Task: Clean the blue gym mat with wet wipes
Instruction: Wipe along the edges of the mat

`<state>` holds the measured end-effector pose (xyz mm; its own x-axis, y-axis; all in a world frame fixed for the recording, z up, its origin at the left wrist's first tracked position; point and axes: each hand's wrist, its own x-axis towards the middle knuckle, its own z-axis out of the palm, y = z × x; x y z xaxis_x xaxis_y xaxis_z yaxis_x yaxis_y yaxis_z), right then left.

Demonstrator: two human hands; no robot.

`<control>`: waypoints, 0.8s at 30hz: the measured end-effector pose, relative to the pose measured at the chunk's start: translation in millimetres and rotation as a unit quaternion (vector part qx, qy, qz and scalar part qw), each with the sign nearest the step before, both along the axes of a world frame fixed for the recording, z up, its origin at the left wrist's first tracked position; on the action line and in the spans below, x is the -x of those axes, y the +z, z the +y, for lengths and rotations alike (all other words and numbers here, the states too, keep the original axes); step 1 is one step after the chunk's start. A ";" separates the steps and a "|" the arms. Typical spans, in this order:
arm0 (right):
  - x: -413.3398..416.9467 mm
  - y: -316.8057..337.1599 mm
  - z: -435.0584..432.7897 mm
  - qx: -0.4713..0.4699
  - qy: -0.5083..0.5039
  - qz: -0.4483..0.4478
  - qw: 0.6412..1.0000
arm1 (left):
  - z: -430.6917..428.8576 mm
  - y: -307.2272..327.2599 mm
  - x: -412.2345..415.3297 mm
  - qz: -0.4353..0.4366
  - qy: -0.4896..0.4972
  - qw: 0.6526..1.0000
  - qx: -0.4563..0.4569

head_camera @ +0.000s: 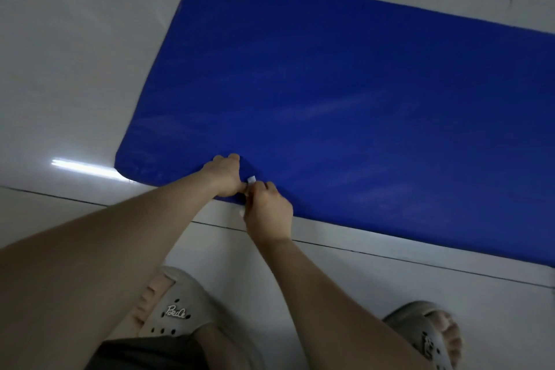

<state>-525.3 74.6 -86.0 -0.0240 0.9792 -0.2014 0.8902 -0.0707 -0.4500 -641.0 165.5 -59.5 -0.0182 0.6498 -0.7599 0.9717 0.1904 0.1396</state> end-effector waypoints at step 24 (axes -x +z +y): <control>-9.7 5.7 4.2 -0.030 0.046 0.000 0.999 | -1.1 -3.2 -2.5 0.010 0.004 1.000 -0.008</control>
<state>-515.6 78.9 -80.3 -0.1138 0.9833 -0.1419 0.8913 0.0379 -0.4518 -638.5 164.5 -62.7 -0.0378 0.6622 -0.7484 0.9728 0.1956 0.1239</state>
